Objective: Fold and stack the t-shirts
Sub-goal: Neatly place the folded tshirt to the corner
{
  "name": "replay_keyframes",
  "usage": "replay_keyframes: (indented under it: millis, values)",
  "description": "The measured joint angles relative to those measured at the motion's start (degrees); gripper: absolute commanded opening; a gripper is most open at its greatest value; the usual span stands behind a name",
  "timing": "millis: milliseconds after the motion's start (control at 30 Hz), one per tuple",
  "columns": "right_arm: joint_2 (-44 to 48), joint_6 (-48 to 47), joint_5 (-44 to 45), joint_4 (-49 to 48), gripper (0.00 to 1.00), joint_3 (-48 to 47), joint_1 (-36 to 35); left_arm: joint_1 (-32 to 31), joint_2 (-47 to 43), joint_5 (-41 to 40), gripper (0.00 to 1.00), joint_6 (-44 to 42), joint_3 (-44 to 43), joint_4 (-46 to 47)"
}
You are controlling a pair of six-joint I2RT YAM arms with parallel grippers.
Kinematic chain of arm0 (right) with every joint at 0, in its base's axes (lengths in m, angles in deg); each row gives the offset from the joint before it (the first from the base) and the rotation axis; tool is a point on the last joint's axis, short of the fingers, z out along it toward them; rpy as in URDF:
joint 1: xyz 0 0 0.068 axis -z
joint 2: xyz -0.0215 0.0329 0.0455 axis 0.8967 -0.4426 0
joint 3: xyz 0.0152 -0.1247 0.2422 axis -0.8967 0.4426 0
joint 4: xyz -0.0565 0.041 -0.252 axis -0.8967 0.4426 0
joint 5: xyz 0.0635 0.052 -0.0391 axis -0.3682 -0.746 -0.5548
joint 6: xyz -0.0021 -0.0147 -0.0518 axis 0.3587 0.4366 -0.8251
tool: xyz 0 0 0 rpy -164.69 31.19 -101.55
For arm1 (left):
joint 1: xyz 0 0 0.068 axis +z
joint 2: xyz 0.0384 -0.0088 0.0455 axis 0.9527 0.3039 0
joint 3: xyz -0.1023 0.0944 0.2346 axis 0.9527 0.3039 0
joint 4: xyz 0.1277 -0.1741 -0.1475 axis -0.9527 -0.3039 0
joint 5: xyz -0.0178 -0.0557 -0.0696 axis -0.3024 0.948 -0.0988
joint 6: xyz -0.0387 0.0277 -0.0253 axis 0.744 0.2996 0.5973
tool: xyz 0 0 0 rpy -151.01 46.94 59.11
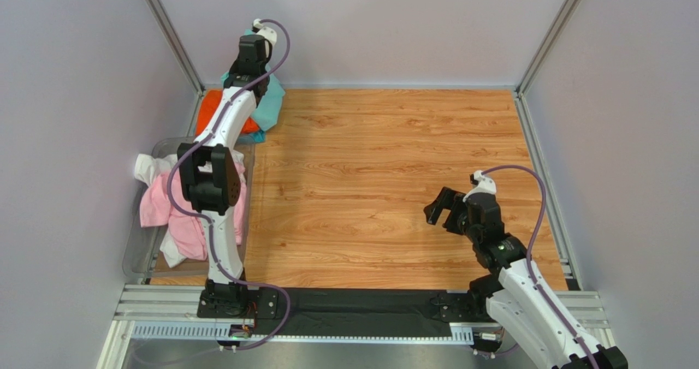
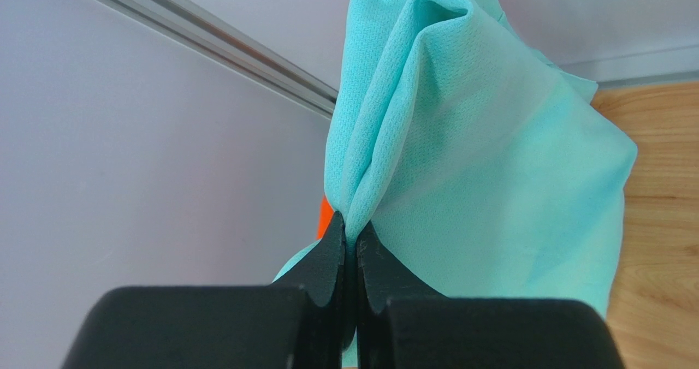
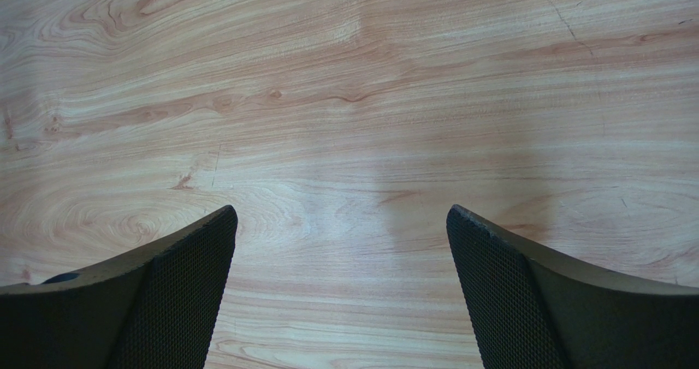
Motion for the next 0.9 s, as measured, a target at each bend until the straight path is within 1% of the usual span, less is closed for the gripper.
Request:
replay_keyframes:
  millis: [200, 367, 700, 900]
  values:
    - [0.00, 0.02, 0.02, -0.04, 1.00, 0.02, 0.00, -0.13, -5.51, 0.24, 0.00, 0.28, 1.22, 1.75]
    - [0.00, 0.02, 0.02, -0.42, 1.00, 0.44, 0.00, -0.13, -7.56, 0.24, 0.00, 0.48, 1.22, 3.19]
    - [0.00, 0.02, 0.11, -0.48, 1.00, 0.66, 0.00, 0.13, -7.80, -0.02, 0.00, 0.48, 4.22, 5.01]
    - [-0.87, 0.00, 0.33, -0.66, 1.00, 0.66, 0.00, 1.44, -5.84, -0.83, 0.00, 0.48, 4.22, 6.38]
